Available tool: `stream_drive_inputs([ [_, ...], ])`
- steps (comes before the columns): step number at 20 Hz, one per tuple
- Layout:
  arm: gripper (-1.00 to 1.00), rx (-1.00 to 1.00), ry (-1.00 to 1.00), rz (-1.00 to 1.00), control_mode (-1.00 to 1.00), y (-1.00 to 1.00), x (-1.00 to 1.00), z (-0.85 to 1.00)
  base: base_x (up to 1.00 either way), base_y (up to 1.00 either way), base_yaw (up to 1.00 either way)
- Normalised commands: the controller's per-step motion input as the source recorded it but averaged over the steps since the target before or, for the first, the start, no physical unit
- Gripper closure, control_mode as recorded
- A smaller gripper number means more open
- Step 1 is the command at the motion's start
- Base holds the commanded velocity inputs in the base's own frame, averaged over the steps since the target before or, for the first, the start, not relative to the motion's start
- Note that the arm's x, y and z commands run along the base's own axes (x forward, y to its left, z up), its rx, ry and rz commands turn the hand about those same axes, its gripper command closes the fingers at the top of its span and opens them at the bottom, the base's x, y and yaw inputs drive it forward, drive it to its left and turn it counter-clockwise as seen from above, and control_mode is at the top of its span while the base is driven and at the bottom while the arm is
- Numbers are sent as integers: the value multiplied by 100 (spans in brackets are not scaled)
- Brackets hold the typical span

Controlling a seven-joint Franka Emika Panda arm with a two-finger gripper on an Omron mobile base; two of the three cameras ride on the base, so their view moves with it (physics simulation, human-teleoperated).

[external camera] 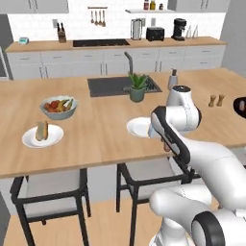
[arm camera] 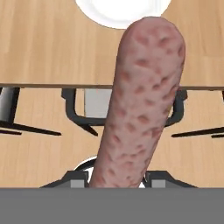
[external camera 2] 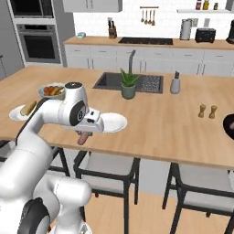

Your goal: Place one bun and one sausage from the bowl on each plate.

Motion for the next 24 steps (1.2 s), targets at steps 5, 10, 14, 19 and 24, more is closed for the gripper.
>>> stream_drive_inputs([
  [5, 100, 0, 0, 0, 100, 0, 0, 0, 50, 100, 0],
  [10, 100, 0, 0, 0, 100, 0, 0, 0, 31, 100, 0],
  [14, 100, 0, 0, 0, 100, 0, 0, 0, 19, 100, 0],
  [19, 100, 0, 0, 0, 100, 0, 0, 0, 50, 88, 3],
  [24, 100, 0, 0, 4, -100, 12, 31, 0, 12, 10, 1],
])
